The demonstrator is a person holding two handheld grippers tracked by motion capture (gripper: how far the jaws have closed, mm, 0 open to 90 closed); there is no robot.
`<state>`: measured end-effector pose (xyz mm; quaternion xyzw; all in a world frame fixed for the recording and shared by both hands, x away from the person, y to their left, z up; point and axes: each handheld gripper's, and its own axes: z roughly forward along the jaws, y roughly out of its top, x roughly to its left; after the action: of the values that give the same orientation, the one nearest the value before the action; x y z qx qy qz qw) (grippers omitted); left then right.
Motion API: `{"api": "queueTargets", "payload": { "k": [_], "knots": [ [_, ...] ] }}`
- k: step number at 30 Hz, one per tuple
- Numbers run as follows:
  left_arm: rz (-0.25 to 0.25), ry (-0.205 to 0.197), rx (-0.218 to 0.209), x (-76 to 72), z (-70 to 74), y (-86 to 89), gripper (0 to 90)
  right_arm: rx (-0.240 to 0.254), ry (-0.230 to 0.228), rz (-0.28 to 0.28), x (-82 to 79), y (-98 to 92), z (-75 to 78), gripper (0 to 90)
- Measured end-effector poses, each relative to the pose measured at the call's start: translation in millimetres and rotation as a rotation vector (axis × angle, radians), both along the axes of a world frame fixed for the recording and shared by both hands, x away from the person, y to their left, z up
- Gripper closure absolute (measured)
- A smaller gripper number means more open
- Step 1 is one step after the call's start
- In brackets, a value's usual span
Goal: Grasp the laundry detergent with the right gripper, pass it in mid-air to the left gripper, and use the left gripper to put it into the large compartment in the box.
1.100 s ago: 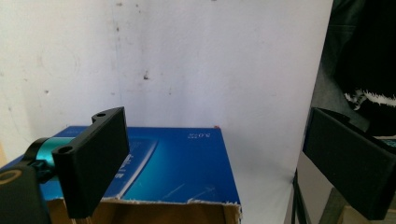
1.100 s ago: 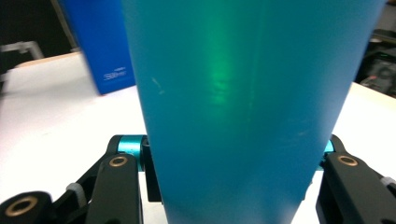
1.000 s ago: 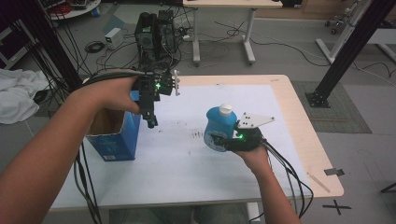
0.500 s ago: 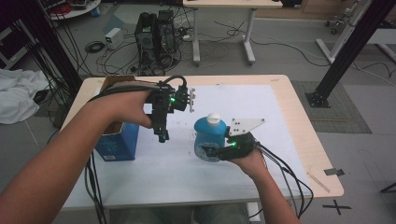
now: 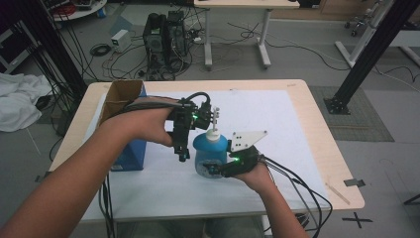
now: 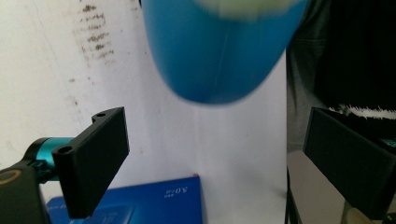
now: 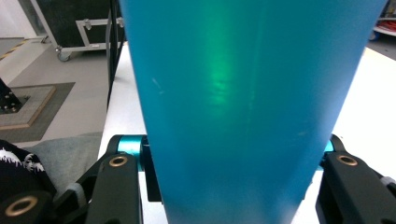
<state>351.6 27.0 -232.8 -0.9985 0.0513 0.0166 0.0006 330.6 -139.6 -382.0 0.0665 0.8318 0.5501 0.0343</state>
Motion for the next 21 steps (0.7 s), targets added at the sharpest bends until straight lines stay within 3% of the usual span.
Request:
{"api": "queueTargets", "payload": {
  "k": [1,4,5,7,9,15,21],
  "knots": [
    [-0.004,0.002,-0.006,-2.3,-0.6,-2.1,6.9,0.005,-0.002,0.004,0.0,2.6,-0.4,45.8],
    [-0.012,0.01,-0.011,-6.6,-1.5,-6.1,6.9,-0.038,-0.001,0.029,-3.0,14.3,2.5,45.8],
    [-0.021,0.006,-0.013,-7.6,-1.4,-7.1,6.9,-0.021,-0.029,0.04,-1.2,19.8,3.2,45.8],
    [-0.023,0.001,-0.011,-10.6,-0.6,-7.8,6.9,-0.021,-0.017,0.053,-2.2,29.4,3.5,45.8],
    [-0.013,0.0,-0.012,-12.7,-0.2,-6.6,6.9,-0.028,-0.036,0.072,-0.5,38.2,2.8,45.8],
    [0.0,-0.003,-0.004,-14.5,-1.7,3.2,6.9,0.005,-0.011,0.078,-1.6,57.9,1.4,45.8],
    [0.015,0.002,0.012,-15.6,-5.1,9.4,6.9,0.002,0.023,0.09,-2.5,61.0,2.8,45.8]
  ]
}}
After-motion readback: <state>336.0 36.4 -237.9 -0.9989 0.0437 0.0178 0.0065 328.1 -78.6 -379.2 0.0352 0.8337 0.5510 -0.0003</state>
